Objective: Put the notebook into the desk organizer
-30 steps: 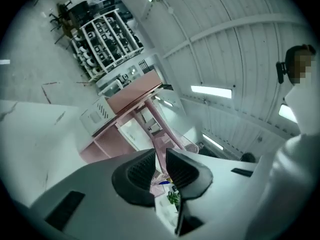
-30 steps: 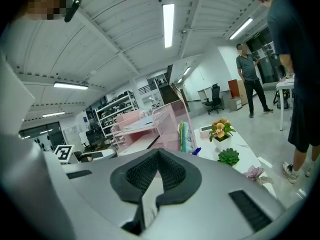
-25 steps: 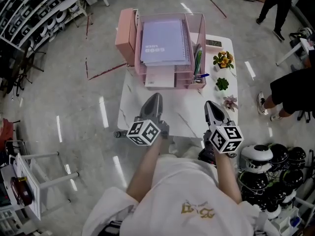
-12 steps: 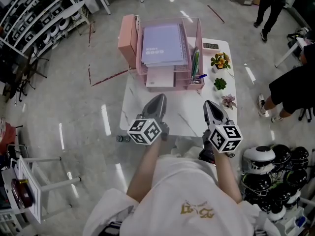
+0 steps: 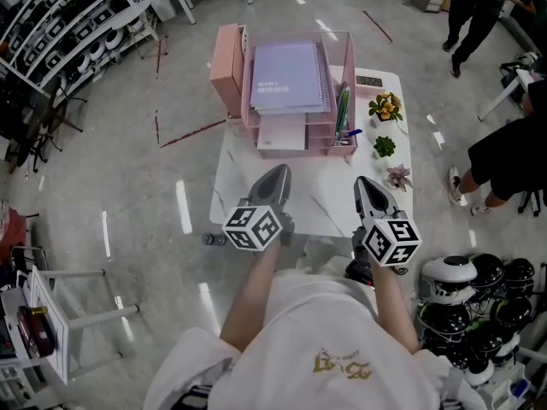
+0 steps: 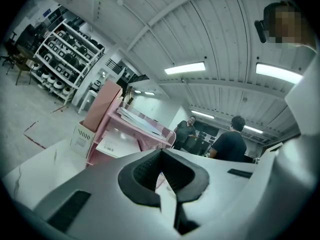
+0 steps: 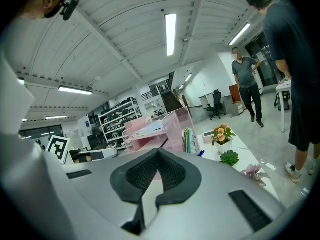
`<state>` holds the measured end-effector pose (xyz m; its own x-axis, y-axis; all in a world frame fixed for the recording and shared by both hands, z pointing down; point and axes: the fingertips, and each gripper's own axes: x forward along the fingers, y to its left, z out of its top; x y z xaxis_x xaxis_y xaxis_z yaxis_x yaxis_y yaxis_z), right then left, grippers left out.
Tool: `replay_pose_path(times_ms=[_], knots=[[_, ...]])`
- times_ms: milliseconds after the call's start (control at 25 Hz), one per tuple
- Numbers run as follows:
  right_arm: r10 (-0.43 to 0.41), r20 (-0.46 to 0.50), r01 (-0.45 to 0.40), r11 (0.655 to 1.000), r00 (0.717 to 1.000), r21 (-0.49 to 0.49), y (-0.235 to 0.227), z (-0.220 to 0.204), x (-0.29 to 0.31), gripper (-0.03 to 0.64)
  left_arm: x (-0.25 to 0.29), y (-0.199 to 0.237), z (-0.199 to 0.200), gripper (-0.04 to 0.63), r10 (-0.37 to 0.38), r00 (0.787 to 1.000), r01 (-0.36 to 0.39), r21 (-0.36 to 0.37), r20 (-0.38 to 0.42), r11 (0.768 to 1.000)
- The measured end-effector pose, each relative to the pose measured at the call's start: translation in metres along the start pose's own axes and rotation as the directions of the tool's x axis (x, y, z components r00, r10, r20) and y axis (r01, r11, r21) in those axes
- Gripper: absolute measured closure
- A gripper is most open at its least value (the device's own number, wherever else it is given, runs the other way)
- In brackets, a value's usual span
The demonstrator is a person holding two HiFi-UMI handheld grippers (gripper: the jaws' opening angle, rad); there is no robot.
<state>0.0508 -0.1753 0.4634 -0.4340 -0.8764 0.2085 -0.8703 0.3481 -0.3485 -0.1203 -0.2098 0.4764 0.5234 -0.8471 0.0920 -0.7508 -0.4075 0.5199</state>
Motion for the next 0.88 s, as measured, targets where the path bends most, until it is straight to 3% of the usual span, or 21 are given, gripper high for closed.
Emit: replay_pose_path(times_ms=[880], knots=[[-0.009, 0.008, 0.009, 1.0, 1.0, -0.021, -0.0005, -0.0018, -0.0042, 0.606, -0.0017, 0.0033, -0.0015, 0.577, 0.021, 1.0, -0.02, -0.031, 0.004, 0.999]])
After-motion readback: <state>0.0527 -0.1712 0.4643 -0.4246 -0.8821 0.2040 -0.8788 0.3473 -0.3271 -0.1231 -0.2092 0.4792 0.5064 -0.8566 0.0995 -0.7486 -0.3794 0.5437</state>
